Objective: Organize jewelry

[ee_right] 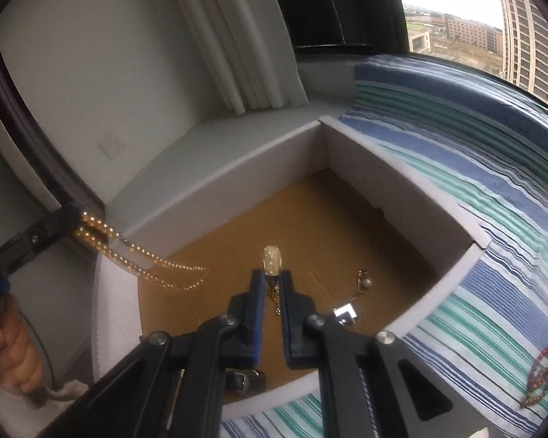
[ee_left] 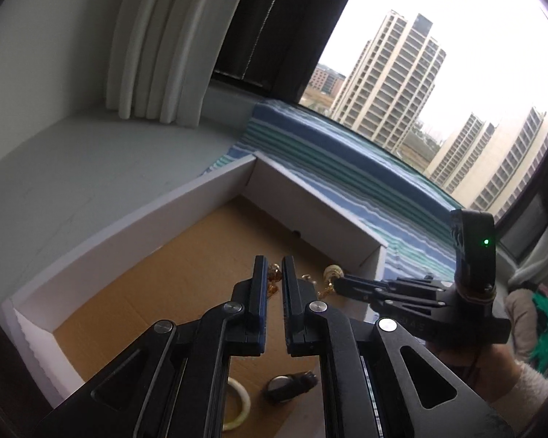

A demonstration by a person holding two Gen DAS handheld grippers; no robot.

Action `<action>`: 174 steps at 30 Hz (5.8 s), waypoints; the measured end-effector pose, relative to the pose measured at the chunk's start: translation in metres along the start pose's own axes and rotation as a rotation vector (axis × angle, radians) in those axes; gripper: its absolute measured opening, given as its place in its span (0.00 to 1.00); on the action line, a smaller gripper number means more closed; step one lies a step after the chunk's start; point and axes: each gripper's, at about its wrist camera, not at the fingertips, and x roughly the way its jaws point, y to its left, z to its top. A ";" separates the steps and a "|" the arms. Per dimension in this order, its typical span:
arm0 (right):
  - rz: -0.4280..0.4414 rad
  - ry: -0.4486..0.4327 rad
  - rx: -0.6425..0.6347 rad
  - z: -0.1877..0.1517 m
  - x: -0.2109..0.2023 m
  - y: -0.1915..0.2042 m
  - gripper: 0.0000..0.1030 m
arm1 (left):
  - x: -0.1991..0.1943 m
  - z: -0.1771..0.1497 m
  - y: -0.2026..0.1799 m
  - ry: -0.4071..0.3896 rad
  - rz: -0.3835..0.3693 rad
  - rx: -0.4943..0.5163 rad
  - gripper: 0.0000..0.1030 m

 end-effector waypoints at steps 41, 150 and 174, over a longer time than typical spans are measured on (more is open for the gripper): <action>-0.891 -0.115 0.520 -0.360 -0.194 -0.275 0.76 | 0.189 -0.220 -0.283 0.286 -0.098 0.581 0.96; -0.810 -0.137 0.592 -0.367 -0.199 -0.284 0.79 | 0.209 -0.213 -0.289 0.277 -0.059 0.608 1.00; -0.811 -0.137 0.593 -0.367 -0.198 -0.283 0.79 | 0.208 -0.213 -0.289 0.277 -0.059 0.608 1.00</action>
